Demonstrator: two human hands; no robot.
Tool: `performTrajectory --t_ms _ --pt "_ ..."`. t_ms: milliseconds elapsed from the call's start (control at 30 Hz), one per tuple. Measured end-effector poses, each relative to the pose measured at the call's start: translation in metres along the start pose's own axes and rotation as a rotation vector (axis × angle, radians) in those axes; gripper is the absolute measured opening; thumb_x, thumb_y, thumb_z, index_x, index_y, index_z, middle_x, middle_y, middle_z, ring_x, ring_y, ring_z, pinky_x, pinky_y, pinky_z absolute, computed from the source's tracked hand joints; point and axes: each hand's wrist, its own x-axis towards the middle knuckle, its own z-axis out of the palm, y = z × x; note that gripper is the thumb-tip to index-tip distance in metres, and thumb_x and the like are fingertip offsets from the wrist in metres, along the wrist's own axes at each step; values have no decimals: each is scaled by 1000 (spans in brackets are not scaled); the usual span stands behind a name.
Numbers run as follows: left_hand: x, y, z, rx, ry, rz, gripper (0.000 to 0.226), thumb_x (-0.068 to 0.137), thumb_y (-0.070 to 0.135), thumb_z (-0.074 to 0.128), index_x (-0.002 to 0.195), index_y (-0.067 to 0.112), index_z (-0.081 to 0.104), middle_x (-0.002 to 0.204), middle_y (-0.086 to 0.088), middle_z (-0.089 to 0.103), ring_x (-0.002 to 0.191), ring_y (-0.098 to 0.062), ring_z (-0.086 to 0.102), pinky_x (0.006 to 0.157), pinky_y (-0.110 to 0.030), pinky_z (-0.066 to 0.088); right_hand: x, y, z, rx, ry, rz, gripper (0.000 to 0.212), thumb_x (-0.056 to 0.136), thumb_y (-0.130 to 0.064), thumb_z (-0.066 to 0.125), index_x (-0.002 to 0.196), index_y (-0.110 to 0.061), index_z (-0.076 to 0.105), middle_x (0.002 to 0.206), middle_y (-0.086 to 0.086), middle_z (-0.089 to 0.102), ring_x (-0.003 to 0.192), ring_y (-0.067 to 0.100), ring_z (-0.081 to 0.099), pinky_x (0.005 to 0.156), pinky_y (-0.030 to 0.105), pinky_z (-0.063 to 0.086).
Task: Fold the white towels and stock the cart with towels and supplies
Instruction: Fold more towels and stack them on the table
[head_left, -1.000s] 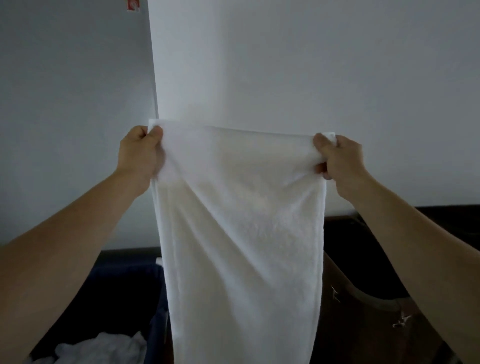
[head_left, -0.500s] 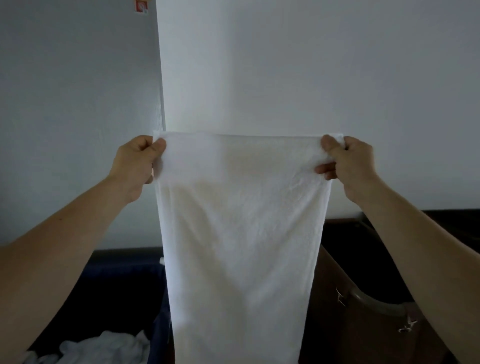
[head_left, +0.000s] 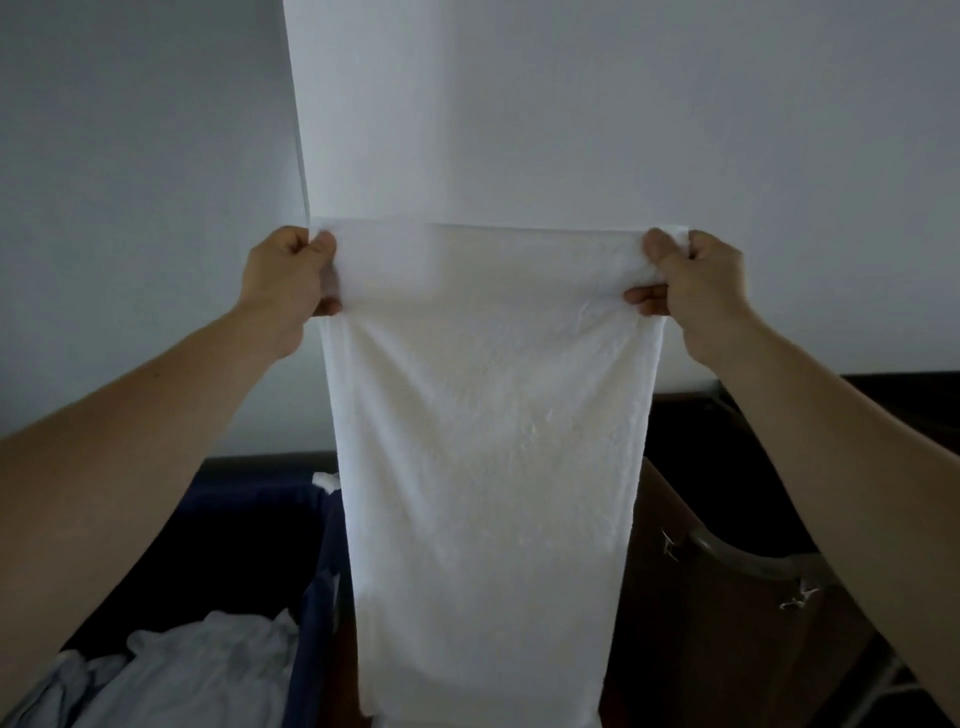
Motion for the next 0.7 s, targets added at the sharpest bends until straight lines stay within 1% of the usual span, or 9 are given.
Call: performTrajectory --t_ms 67,167,300,433,600,700 --pt "9 -7 10 28 19 -25 25 98 29 60 76 21 53 84 0 55 72 -16 56 54 -32 59 9 8 2 10 -15 13 16 98 -28 62 88 -16 60 88 12 69 55 18 68 51 26 55" --pt "22 -6 20 61 56 -45 26 98 31 59 75 21 52 90 -1 55 80 -20 58 56 -33 60 26 13 8 5 -32 1 17 99 -28 60 87 -16 60 91 12 70 58 19 70 54 27 56" --pt "32 6 30 53 71 -2 27 99 29 57 75 21 49 84 2 51 76 -16 56 59 -34 60 48 12 9 26 -31 -55 21 100 -28 59 83 -15 57 84 11 68 57 19 69 54 30 57" --pt "27 17 26 4 92 14 24 99 25 57 76 22 50 87 0 53 80 -21 57 60 -36 60 54 10 5 66 -50 -110 23 98 -29 60 80 -15 54 79 6 66 60 23 71 51 30 54" --pt "-6 26 12 -85 89 31 26 100 18 55 75 20 46 82 0 50 76 -18 54 65 -38 59 37 4 -4 84 -88 -139 25 97 -30 61 79 -14 53 77 6 64 63 26 72 53 34 56" --pt "-37 28 2 -118 59 -3 26 101 16 54 76 19 47 82 0 54 74 -16 58 72 -41 58 13 6 -13 73 -106 -107 24 97 -30 62 80 -14 57 76 5 67 64 26 72 55 33 55"
